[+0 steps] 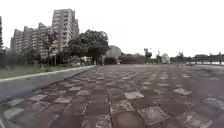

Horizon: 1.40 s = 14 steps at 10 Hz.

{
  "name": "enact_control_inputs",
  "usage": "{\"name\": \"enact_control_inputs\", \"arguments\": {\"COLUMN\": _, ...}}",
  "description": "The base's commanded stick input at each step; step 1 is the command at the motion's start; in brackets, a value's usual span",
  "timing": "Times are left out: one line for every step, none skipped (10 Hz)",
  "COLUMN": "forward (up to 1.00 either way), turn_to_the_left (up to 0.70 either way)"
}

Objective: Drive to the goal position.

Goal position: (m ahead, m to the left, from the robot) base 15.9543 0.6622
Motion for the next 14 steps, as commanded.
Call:
{"name": "enact_control_inputs", "arguments": {"forward": 1.0, "turn_to_the_left": 0.0}}
{"name": "enact_control_inputs", "arguments": {"forward": 1.0, "turn_to_the_left": 0.0}}
{"name": "enact_control_inputs", "arguments": {"forward": 1.0, "turn_to_the_left": 0.0}}
{"name": "enact_control_inputs", "arguments": {"forward": 1.0, "turn_to_the_left": 0.0}}
{"name": "enact_control_inputs", "arguments": {"forward": 1.0, "turn_to_the_left": 0.0}}
{"name": "enact_control_inputs", "arguments": {"forward": 1.0, "turn_to_the_left": 0.0}}
{"name": "enact_control_inputs", "arguments": {"forward": 1.0, "turn_to_the_left": 0.0}}
{"name": "enact_control_inputs", "arguments": {"forward": 1.0, "turn_to_the_left": 0.0}}
{"name": "enact_control_inputs", "arguments": {"forward": 1.0, "turn_to_the_left": 0.0}}
{"name": "enact_control_inputs", "arguments": {"forward": 1.0, "turn_to_the_left": 0.0}}
{"name": "enact_control_inputs", "arguments": {"forward": 1.0, "turn_to_the_left": 0.0}}
{"name": "enact_control_inputs", "arguments": {"forward": 1.0, "turn_to_the_left": 0.0}}
{"name": "enact_control_inputs", "arguments": {"forward": 1.0, "turn_to_the_left": 0.0}}
{"name": "enact_control_inputs", "arguments": {"forward": 1.0, "turn_to_the_left": 0.0}}
